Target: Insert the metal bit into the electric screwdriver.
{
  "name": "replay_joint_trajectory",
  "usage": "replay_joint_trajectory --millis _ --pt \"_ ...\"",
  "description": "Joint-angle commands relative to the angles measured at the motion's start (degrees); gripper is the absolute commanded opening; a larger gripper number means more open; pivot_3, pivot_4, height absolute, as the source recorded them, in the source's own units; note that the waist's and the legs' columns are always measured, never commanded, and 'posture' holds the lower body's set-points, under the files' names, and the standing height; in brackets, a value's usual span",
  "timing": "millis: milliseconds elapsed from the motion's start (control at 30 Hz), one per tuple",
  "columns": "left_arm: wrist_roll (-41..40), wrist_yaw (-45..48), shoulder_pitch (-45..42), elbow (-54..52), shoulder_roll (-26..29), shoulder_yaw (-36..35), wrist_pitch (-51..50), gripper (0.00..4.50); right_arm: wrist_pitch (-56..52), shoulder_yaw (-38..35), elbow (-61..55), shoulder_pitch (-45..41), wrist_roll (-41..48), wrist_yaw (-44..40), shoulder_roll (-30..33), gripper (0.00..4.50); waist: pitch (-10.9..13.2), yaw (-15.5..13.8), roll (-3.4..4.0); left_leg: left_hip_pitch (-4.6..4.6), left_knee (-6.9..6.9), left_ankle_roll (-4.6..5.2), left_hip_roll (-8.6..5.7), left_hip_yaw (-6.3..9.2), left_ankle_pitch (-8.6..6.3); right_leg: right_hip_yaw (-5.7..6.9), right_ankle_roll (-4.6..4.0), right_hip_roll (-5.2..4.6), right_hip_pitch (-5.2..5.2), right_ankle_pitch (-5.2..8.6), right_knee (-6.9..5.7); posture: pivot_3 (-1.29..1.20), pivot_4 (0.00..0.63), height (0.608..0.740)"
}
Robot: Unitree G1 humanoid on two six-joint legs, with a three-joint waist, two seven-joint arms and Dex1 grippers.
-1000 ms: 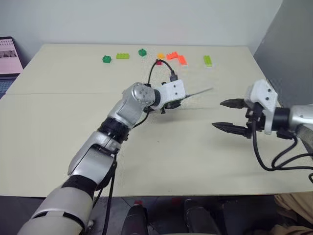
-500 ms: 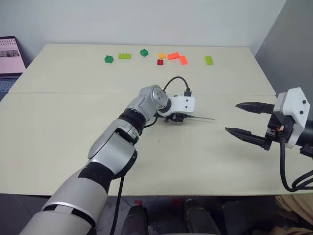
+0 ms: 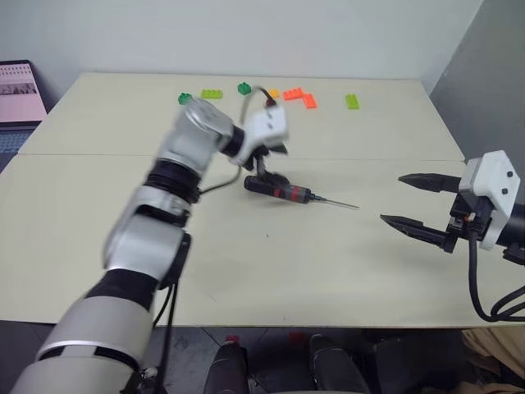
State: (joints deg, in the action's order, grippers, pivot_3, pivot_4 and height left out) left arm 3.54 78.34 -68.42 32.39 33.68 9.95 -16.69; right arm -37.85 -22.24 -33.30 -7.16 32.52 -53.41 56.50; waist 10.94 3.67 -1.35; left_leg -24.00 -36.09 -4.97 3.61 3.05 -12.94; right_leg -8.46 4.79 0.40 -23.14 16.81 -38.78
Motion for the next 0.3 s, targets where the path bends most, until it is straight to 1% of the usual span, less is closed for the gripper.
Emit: replay_joint_trajectory --millis 33,100,167,233,267,300 --pt "-3.89 -0.46 11.18 -16.19 8.05 -6.16 -8.34 4.18 4.8 0.02 2.31 1.4 -2.53 -3.36 2.26 3.81 0.0 0.15 0.0 0.05 0.0 0.0 0.01 0.0 0.0 0.0 0.0 0.0 0.0 0.01 -0.09 0.0 0.15 0.74" --pt "-5.46 -1.53 18.6 -24.24 12.38 -9.23 -12.67 4.18 6.41 0.45 3.94 1.58 -3.14 -4.7 2.9 3.81 0.01 0.13 -0.01 0.08 -0.04 0.0 0.05 0.01 0.01 0.05 -0.01 0.01 0.0 0.02 -0.21 0.0 0.15 0.74" --pt "-7.18 -2.45 26.48 -30.07 16.22 -13.26 -15.65 4.18 7.74 0.8 6.09 1.13 -3.81 -5.72 3.57 3.81 0.02 0.07 -0.04 0.06 -0.11 -0.01 0.07 0.01 0.02 0.08 -0.02 0.01 0.02 0.01 -0.24 0.0 0.15 0.74" --pt "-9.4 -3.44 31.9 -33.18 18.61 -16.45 -18.54 4.18 8.8 0.91 7.86 0.73 -4.23 -6.66 4.14 3.81 0.04 0.02 -0.08 0.05 -0.24 -0.02 0.07 0.01 0.02 0.08 -0.02 0.0 0.06 0.01 -0.25 0.0 0.15 0.74" --pt "-10.28 -3.97 33.28 -34.02 19.19 -17.28 -19.63 4.18 9.15 0.96 8.38 0.61 -4.35 -6.94 4.3 3.81 0.06 -0.2 -0.11 0.05 -0.3 -0.02 0.08 0.01 0.02 0.08 -0.01 0.0 0.06 0.01 -0.25 0.0 0.15 0.74" --pt "-10.69 -4.85 35.15 -34.0 19.64 -18.21 -18.79 4.18 9.75 1.37 9.21 0.3 -4.78 -7.41 4.72 3.81 0.06 -0.2 -0.11 0.05 -0.38 -0.01 0.07 0.01 0.03 0.09 0.0 0.0 0.09 0.02 -0.25 0.0 0.15 0.74"
